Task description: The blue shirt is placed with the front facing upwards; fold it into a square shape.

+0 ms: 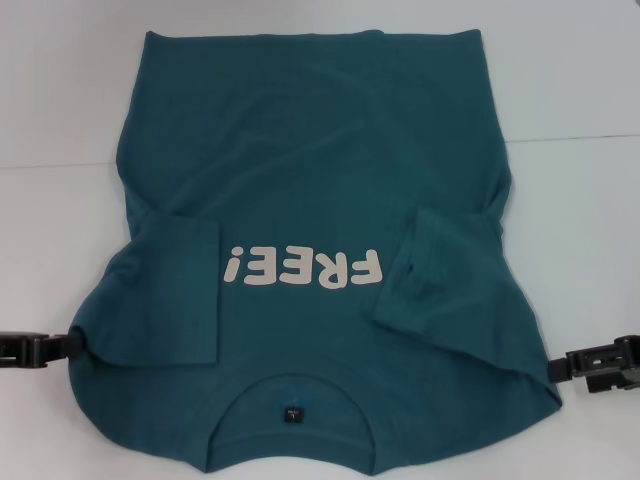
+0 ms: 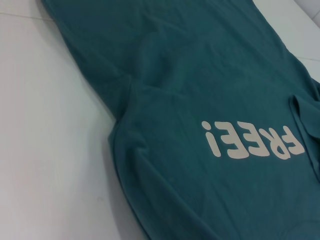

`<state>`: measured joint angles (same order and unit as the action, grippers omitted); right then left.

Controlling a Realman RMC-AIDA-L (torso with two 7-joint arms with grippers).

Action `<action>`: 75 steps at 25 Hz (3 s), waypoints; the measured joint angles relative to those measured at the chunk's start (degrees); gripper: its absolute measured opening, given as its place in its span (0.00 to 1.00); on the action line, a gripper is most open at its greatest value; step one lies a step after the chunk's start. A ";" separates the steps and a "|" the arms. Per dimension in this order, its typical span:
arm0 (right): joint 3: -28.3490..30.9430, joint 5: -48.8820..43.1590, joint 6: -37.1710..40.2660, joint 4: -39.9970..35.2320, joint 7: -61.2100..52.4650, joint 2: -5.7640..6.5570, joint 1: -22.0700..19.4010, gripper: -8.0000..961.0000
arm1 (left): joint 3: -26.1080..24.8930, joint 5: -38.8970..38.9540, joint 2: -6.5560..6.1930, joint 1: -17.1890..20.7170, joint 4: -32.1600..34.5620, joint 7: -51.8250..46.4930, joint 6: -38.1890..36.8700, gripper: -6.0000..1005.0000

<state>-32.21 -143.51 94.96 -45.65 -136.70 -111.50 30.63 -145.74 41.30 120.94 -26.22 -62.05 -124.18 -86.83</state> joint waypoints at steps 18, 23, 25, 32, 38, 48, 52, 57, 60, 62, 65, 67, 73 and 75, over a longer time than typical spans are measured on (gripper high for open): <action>-1.83 -1.00 -2.38 1.75 -0.34 -0.49 0.67 0.98 | -0.01 0.00 0.00 -0.06 -0.62 -0.09 -0.45 0.03; -2.35 -1.08 -3.21 2.64 -0.38 -0.67 1.16 0.98 | -0.08 0.00 0.00 -0.06 -0.53 -0.09 -0.44 0.03; -2.49 -1.08 -3.47 3.10 -0.42 -0.75 1.33 0.98 | -0.18 0.00 0.00 -0.06 -0.48 -0.09 -0.44 0.03; -2.52 -1.06 -4.59 5.70 0.04 -0.82 1.99 0.98 | -0.19 0.00 -0.07 -0.06 -0.54 -0.06 -0.44 0.03; -1.74 -0.50 -4.27 5.95 0.49 -0.66 2.07 0.98 | -0.28 0.00 -0.11 -0.10 -0.28 -0.01 -0.44 0.03; -2.23 -0.75 -3.86 5.57 0.46 -0.27 2.11 0.85 | -0.33 0.00 -0.28 -0.14 -0.17 0.04 -0.44 0.03; -2.36 -0.96 -3.00 4.87 0.57 0.15 1.75 0.81 | -0.21 0.00 -0.30 -0.14 -0.17 0.00 -0.44 0.03; -2.35 -0.91 -2.70 4.85 0.97 0.18 1.66 0.78 | -0.06 0.00 -0.36 -0.19 -0.17 -0.04 -0.44 0.03; -2.25 -0.92 -3.02 4.82 0.94 0.18 1.70 0.84 | -0.06 0.00 -0.36 -0.28 -0.18 -0.05 -0.44 0.03; -2.19 -0.95 -3.35 4.77 0.92 0.20 1.70 0.88 | -0.07 0.00 -0.36 -0.31 -0.18 -0.06 -0.46 0.03; -2.14 -0.98 -4.10 4.73 0.90 0.22 1.65 0.94 | -0.07 0.00 -0.36 -0.32 -0.18 -0.07 -0.50 0.03; -2.27 -0.98 -4.62 4.72 0.90 0.15 1.65 0.99 | -0.10 0.00 -0.36 -0.34 -0.18 -0.08 -0.51 0.03; -2.54 -0.98 -5.46 5.21 0.96 -0.41 2.35 0.99 | -0.33 0.00 -0.36 -0.57 -0.11 -0.10 -0.61 0.03; -3.00 -0.98 -5.84 5.40 0.94 -0.66 2.55 0.99 | -0.33 0.00 -0.36 -0.62 -0.10 -0.10 -0.62 0.03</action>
<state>-35.20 -144.50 89.12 -40.25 -135.77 -112.16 33.18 -146.07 41.30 120.58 -26.85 -62.15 -124.28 -87.45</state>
